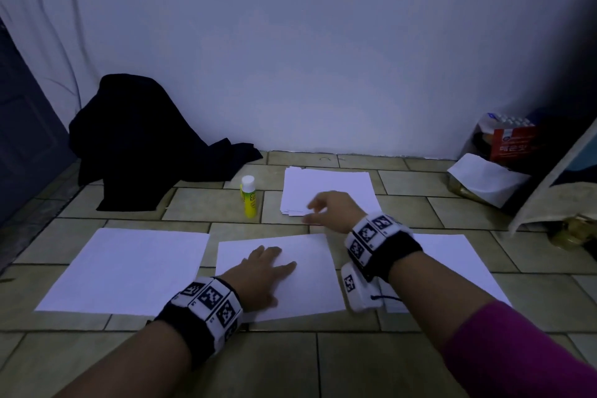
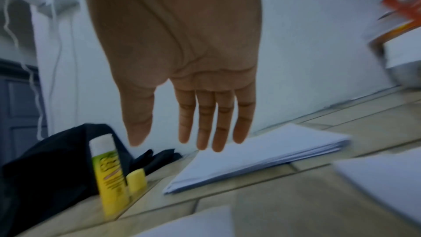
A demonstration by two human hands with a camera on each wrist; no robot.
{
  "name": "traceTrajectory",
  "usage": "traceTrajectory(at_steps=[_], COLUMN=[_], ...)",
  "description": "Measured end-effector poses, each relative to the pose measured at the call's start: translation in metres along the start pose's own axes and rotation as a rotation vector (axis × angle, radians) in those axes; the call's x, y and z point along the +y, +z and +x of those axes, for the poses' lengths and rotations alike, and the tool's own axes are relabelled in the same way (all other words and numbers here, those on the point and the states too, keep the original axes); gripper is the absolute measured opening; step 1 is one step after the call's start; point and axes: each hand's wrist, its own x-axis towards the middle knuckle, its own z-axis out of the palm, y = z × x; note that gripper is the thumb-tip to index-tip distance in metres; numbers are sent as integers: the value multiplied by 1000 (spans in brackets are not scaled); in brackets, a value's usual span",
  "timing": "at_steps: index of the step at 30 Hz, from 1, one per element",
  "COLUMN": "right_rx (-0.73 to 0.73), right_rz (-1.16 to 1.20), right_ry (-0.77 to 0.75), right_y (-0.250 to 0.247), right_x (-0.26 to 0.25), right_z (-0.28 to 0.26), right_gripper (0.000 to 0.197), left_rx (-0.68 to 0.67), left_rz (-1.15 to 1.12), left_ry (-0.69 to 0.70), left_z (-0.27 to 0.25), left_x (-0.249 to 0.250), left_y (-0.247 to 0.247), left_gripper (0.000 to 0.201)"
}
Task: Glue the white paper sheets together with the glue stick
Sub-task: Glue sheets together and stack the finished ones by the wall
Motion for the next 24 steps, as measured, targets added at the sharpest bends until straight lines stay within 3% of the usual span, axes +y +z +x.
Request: traceTrajectory(at_steps=[4, 10, 17, 22, 23, 24], right_rx=[-12, 11, 20, -39, -59, -56], right_rz=[76, 129, 71, 586, 631, 595], right_ry=[-69, -109, -120, -48, -17, 10], right_y=[22, 41, 39, 20, 15, 8], right_x=[-39, -72, -76, -57, -51, -43], right_z=[37, 73, 82, 57, 53, 48], right_gripper=[39, 50, 27, 12, 13, 31], left_rx=[-11, 28, 37, 62, 73, 86], left_rz=[-59, -123, -102, -100, -78, -51], left_ry=[-1, -1, 8, -27, -33, -38], left_z=[-3, -1, 0, 0, 0, 1], left_x=[-1, -6, -12, -7, -5, -3], left_y=[0, 5, 8, 8, 7, 5], left_gripper=[76, 84, 75, 77, 77, 77])
